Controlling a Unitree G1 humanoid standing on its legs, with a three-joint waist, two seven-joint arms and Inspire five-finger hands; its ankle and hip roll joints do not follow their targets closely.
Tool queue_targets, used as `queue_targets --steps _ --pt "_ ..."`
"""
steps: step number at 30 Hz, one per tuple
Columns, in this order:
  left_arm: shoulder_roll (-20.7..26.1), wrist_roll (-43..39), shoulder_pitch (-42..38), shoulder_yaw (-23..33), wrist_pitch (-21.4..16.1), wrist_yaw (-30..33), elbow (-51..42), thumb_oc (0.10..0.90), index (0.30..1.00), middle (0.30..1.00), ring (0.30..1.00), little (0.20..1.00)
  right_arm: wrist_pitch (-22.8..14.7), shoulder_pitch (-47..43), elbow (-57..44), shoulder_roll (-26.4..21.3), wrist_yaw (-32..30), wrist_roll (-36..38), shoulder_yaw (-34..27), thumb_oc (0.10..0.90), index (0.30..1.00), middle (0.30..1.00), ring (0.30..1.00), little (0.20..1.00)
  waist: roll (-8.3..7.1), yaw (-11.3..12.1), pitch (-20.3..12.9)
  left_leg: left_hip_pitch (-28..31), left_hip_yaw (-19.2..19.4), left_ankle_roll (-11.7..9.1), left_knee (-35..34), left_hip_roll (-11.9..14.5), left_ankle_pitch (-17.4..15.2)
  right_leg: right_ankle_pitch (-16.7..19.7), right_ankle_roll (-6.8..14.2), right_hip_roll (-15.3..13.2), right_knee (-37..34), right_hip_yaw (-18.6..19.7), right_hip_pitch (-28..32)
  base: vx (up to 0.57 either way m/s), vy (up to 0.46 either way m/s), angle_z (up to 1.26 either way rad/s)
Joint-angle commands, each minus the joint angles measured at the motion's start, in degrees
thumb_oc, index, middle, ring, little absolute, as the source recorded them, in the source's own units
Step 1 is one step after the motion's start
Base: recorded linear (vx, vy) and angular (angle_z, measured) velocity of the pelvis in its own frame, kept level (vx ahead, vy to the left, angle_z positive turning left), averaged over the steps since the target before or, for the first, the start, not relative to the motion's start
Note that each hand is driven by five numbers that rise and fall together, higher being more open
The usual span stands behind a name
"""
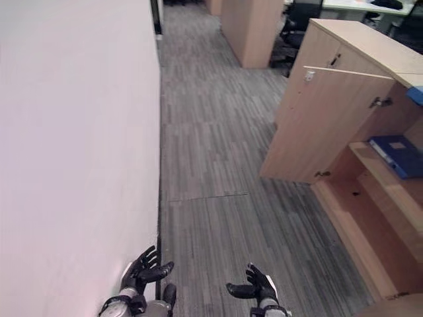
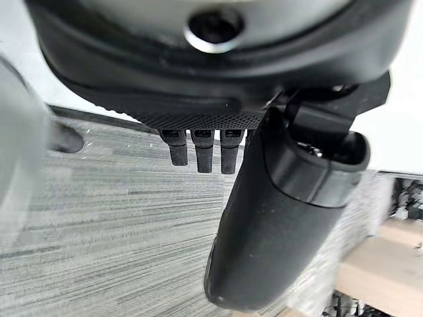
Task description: Put the empty folder in the office cabinet
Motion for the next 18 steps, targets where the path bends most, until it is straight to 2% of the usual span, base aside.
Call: queue_targets --steps 1,4,6,8,9,11,12,14,16,17,18 --pt "12.11 1.31 -0.83 -1.04 -2.58 0.31 -0.97 0.8 0.9 0.9 0.9 0.9 -4.07 -1.81 -7.0 -6.75 0.28 -0.76 -1.57 0.8 0.9 0.9 0.9 0.9 3.05 -1.34 -0.6 -3.2 -1.58 0.6 -9.0 0.76 6.9 29.24 1.84 1.5 5.47 -4.85 3.72 0.26 0.231 -0.22" --pt "12.42 1.46 -1.71 -1.21 -2.48 0.47 -1.63 0.8 0.9 0.9 0.9 0.9 -4.06 -2.77 -6.5 -6.71 -0.43 -0.92 -1.92 0.8 0.9 0.9 0.9 0.9 5.66 -2.24 1.21 -0.02 -1.75 3.12 -9.13 0.41 3.91 30.38 1.07 0.95 14.73 -11.04 -1.23 0.25 0.284 -0.12" --pt "12.21 1.45 -1.99 -1.28 -2.25 0.52 -1.84 0.8 0.9 0.9 0.9 0.9 -4.18 -2.83 -6.19 -6.45 -0.66 -1.15 -2.03 0.8 0.9 0.9 0.9 0.9 6.74 -3.71 2.33 4.0 -2.21 4.15 -10.55 -0.33 2.22 26.5 0.4 1.02 19.02 -14.23 -5.26 0.24 0.228 0.08" --pt "11.83 1.7 -2.23 -1.36 -2.26 0.57 -1.7 0.8 0.9 0.9 0.9 0.9 -4.13 -2.5 -5.86 -6.42 -0.66 -1.05 -2.33 0.8 0.9 0.9 0.9 0.9 8.05 -5.86 3.3 9.09 -2.79 4.21 -12.25 -0.96 0.65 19.82 -1.02 1.82 19.99 -17.45 -10.3 0.31 0.202 -0.22" --pt "11.82 1.83 -2.39 -1.32 -2.36 0.69 -1.62 0.8 0.9 0.9 0.9 0.9 -4.2 -2.36 -5.89 -6.4 -0.64 -0.74 -2.64 0.8 0.9 0.9 0.9 0.9 9.04 -7.11 4.2 11.9 -3.08 4.03 -12.94 -0.59 -0.39 15.01 -2.41 2.2 19.78 -20.27 -13.79 0.34 0.103 -0.15" --pt "11.86 2.06 -2.36 -1.39 -2.33 0.55 -1.88 0.8 0.9 0.9 0.9 0.9 -4.22 -2.36 -5.77 -6.55 -0.71 -0.57 -2.83 0.8 0.9 0.9 0.9 0.9 9.42 -8.66 5.49 15.93 -2.84 2.89 -13.61 -0.03 -2.05 10.79 -3.67 1.15 13.64 -25.6 -15.65 0.34 0.001 -0.15" --pt "11.81 2.21 -2.28 -1.49 -2.22 0.56 -1.9 0.8 0.9 0.9 0.9 0.9 -4.16 -2.4 -5.77 -6.71 -0.93 -0.48 -2.95 0.8 0.9 0.9 0.9 0.9 9.4 -9.01 5.69 17.2 -2.5 2.54 -13.77 0.14 -2.89 10.5 -4.03 0.57 10.16 -27.8 -17.48 0.33 -0.072 -0.24" --pt "11.42 2.4 -2.07 -1.64 -2.21 0.73 -1.61 0.8 0.9 0.9 0.9 0.9 -4.17 -2.47 -5.88 -6.87 -1.26 -0.08 -2.9 0.8 0.9 0.9 0.9 0.9 8.37 -10.46 6.49 20.7 -2.56 1.44 -14.57 -0.42 -4.67 12.92 -3.52 -0.12 1.6 -30.0 -19.61 0.35 -0.131 0.08" --pt "11.2 3.04 -1.94 -1.35 -2.34 0.94 -1.33 0.8 0.9 0.9 0.9 0.9 -4.09 -2.29 -5.78 -6.87 -1.55 0.51 -3.04 0.8 0.9 0.9 0.9 0.9 8.07 -12.02 6.93 24.59 -3.27 0.08 -15.87 -0.13 -6.37 16.35 -2.07 0.54 -7.62 -30.02 -21.01 0.38 -0.175 0.09" --pt "11.17 3.26 -2.11 -1.04 -2.49 1.06 -1.17 0.8 0.9 0.9 0.9 0.9 -4.0 -2.47 -5.76 -6.71 -1.63 0.77 -3.4 0.8 0.9 0.9 0.9 0.9 8.01 -12.48 7.14 25.86 -3.56 -0.62 -16.24 0.22 -6.91 18.31 -1.07 -0.61 -10.23 -30.24 -22.61 0.33 -0.212 0.18" --pt "11.14 3.61 -2.37 -0.9 -2.54 1.17 -1.24 0.8 0.9 0.9 0.9 0.9 -3.9 -2.65 -5.83 -6.7 -1.74 0.53 -3.49 0.8 0.9 0.9 0.9 0.9 8.65 -12.72 7.41 27.0 -3.45 -1.45 -16.75 1.47 -7.38 20.09 -0.07 -1.81 -13.02 -31.51 -23.19 0.28 -0.225 0.33"
